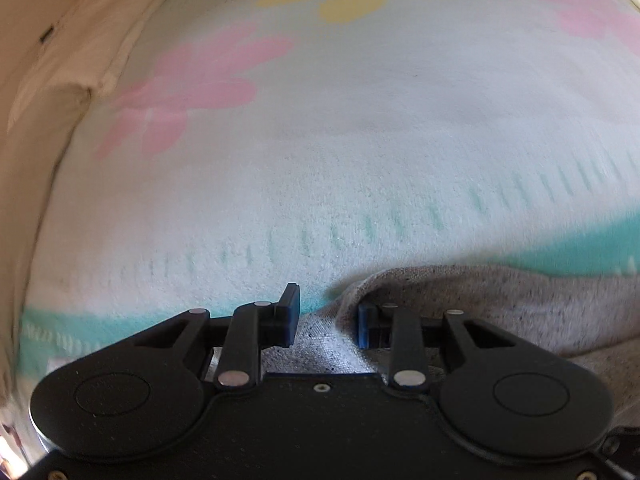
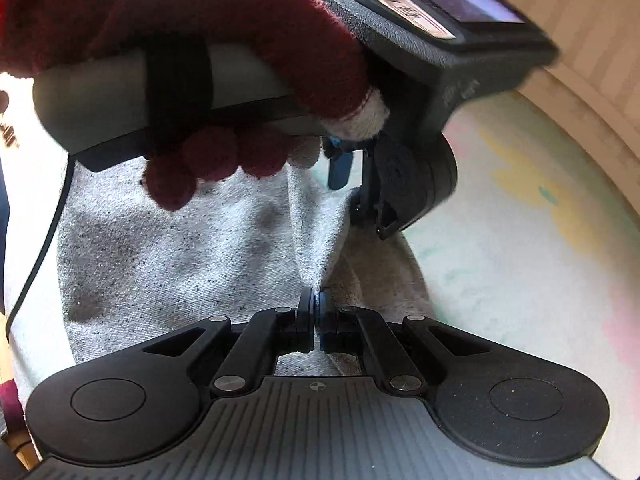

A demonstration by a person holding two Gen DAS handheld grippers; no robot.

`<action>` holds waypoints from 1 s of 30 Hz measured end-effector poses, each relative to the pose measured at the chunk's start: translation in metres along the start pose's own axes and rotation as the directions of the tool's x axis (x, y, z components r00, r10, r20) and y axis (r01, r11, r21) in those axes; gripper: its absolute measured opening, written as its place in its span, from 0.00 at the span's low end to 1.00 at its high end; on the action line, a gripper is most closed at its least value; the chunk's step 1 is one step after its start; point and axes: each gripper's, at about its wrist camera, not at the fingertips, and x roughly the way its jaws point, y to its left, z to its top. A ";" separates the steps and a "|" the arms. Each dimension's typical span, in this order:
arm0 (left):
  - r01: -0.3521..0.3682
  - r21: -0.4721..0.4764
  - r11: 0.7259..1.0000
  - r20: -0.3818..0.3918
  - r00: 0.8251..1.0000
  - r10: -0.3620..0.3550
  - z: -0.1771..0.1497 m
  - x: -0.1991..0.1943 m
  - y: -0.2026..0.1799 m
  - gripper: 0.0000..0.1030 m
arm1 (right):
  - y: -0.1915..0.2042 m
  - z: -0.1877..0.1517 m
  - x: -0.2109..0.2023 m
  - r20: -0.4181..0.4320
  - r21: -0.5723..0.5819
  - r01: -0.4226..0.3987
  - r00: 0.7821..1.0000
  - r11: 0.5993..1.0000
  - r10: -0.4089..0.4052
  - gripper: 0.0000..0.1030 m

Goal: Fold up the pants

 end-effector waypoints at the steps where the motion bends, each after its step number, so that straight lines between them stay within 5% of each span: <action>1: 0.022 -0.038 0.999 -0.017 1.000 -0.022 0.002 0.004 0.005 0.39 | 0.000 0.000 0.000 0.000 -0.001 0.000 1.000 1.000 0.000 0.03; 9: 0.167 -0.274 0.947 -0.106 0.974 -0.202 0.012 0.016 0.048 0.40 | -0.003 0.002 -0.004 0.002 0.012 0.008 1.000 1.000 -0.008 0.03; 16: 0.270 -0.433 0.860 -0.093 0.935 -0.341 0.019 0.013 0.084 0.40 | -0.022 0.008 0.001 0.003 0.084 0.032 0.999 0.996 -0.032 0.03; 25: 0.280 -0.378 0.883 -0.030 0.949 -0.313 0.025 -0.016 0.092 0.40 | -0.048 0.016 0.012 0.003 0.214 0.052 0.999 0.975 -0.054 0.03; 28: 0.179 -0.312 0.933 0.050 0.984 -0.172 0.034 -0.040 0.090 0.40 | -0.057 0.017 0.018 0.000 0.258 0.062 0.998 0.964 -0.065 0.03; 30: 0.118 -0.295 0.948 0.103 0.990 -0.091 0.034 -0.052 0.091 0.47 | -0.061 0.018 0.023 -0.008 0.278 0.066 0.998 0.958 -0.067 0.03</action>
